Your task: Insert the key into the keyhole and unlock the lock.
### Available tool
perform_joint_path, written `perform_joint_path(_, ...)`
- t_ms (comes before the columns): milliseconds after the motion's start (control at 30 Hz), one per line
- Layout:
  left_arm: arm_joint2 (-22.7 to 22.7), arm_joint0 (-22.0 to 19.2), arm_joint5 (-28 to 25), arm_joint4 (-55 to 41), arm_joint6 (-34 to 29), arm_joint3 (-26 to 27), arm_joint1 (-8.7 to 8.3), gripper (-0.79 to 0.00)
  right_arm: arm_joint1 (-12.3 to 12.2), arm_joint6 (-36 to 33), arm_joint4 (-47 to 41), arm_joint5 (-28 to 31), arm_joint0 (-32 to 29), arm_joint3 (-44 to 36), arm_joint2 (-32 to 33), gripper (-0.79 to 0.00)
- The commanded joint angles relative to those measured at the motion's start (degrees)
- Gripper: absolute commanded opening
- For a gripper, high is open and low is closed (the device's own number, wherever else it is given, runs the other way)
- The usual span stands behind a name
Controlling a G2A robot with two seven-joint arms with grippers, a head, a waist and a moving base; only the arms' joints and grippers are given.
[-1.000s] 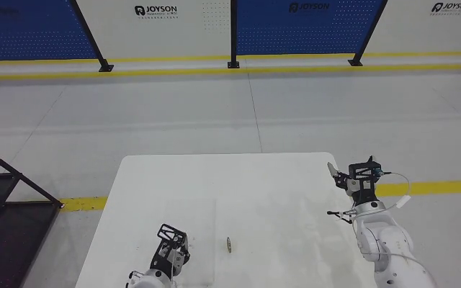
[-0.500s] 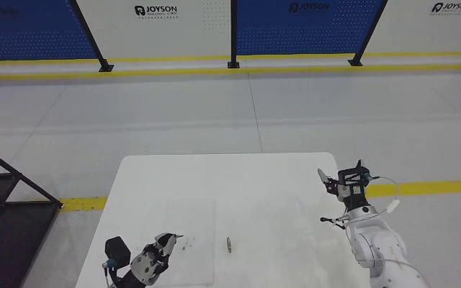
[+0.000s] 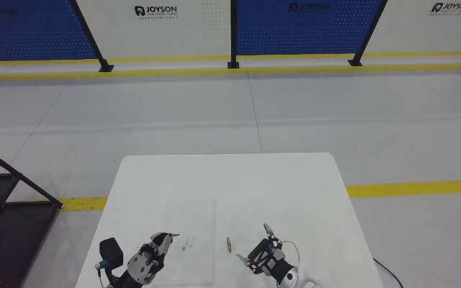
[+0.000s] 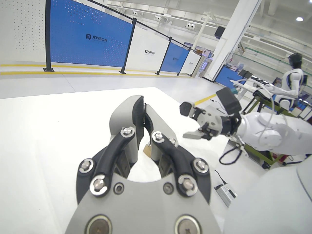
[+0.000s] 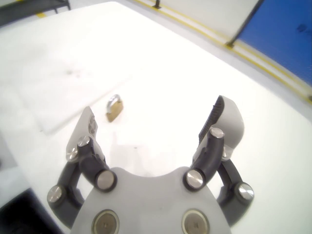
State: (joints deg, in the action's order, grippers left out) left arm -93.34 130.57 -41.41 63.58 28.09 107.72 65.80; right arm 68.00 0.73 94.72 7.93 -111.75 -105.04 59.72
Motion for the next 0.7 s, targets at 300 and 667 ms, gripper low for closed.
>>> perform_joint_path(300,0.00,0.00,0.00,0.00,0.00,0.00,0.00,-0.785,3.13,-7.00,-6.40,-4.48,9.25,11.13,-10.14,0.000)
perform_joint_path(667,0.00,0.00,0.00,0.00,0.00,0.00,0.00,-0.785,5.15,-7.08,-10.44,-6.88,15.24,17.82,-14.11,-0.523)
